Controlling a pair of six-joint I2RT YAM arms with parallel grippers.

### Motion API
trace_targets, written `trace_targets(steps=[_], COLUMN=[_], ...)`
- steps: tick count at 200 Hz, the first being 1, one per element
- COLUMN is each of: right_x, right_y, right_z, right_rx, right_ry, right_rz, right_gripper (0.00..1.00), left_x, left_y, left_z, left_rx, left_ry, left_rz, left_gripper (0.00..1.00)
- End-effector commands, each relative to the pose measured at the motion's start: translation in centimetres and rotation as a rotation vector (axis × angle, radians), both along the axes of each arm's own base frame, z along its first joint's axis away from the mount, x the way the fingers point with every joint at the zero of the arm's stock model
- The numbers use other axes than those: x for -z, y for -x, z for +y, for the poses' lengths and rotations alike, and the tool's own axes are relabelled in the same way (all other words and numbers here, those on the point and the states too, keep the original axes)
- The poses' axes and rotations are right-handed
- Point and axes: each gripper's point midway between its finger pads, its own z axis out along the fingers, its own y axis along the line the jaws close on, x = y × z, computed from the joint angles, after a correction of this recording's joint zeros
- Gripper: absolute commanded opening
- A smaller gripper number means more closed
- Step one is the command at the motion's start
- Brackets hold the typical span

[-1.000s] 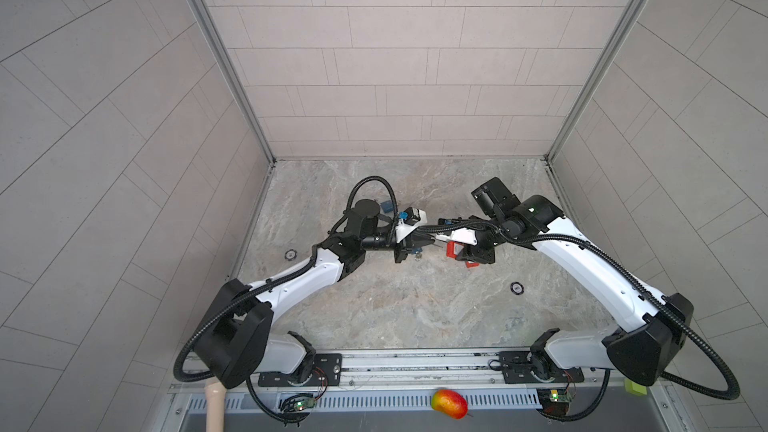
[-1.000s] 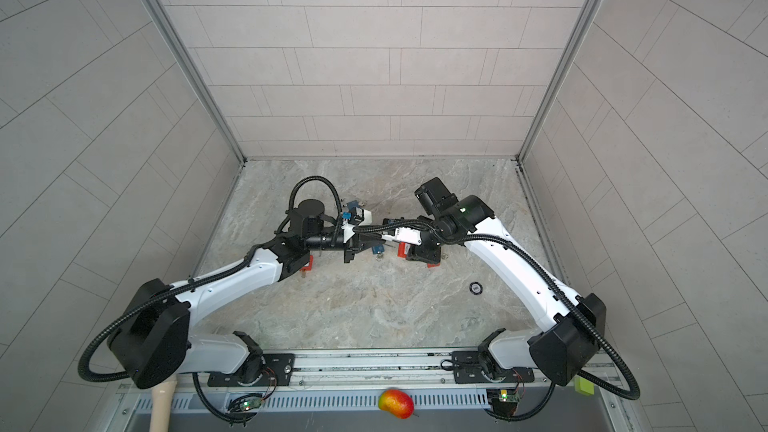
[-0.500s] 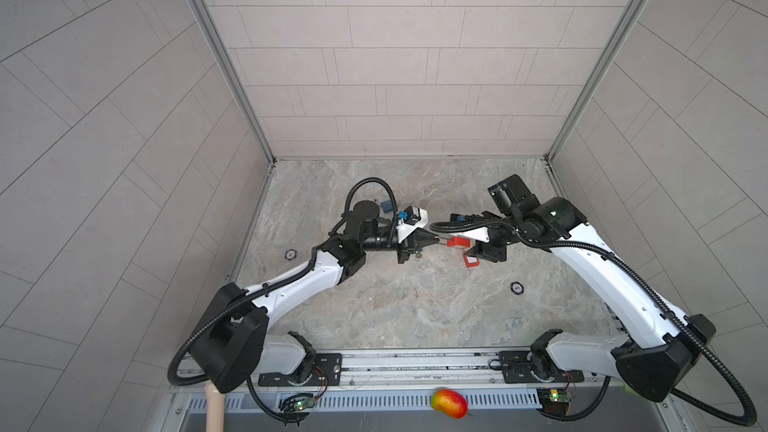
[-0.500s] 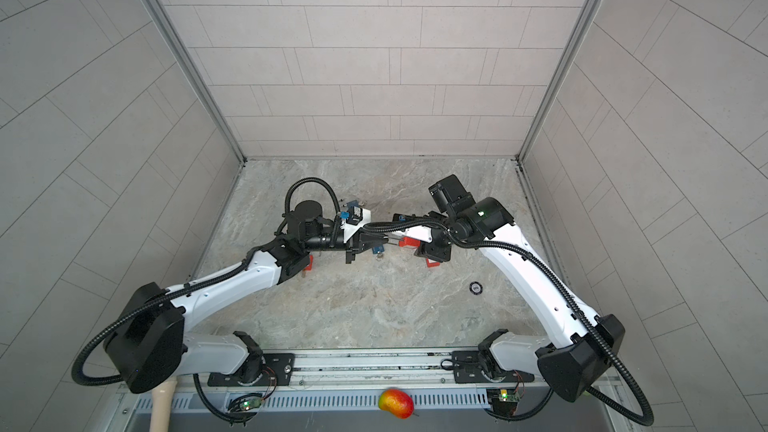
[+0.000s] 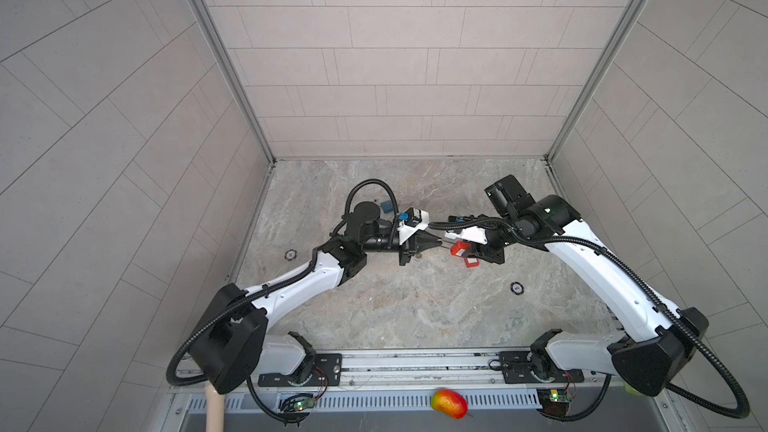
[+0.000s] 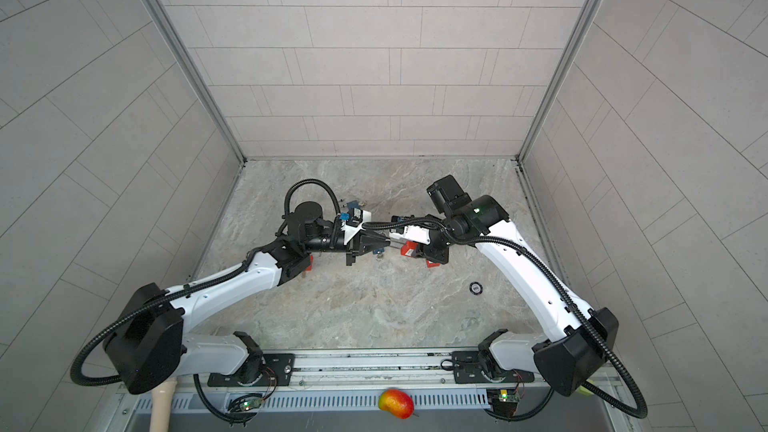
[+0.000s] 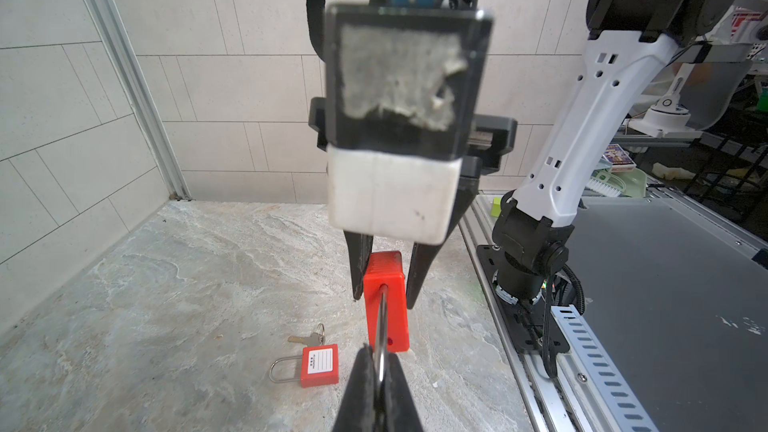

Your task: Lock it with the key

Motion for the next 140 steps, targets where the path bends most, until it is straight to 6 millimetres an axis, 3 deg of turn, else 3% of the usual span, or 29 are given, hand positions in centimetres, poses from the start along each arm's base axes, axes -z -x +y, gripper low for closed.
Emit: trace_targets(steps=[1,37,140], right_x=[-1.4,-2.6,-3.9], right_y=[0.6,0.2,1.7], right_z=[0.5,1.0,2.7], right_rx=[-0.029,-0.03,-0.095], right_ry=[-0.046,-0.087,-0.174], right_rz=[-0.009,-0.055,0.066], right_gripper=[0.27,0.17,0.16], left_x=[-1.5,-1.0,-0.7], left_y=[0.5,0.6,1.4], left_z=[-0.2,-0.5,-1.0], left_rx=[0.025,0.029,0.037], left_ry=[0.05,0.042,0.042], left_rz=[-0.04,-0.017,-0.031], left_gripper=[0.0,0.0,0.0])
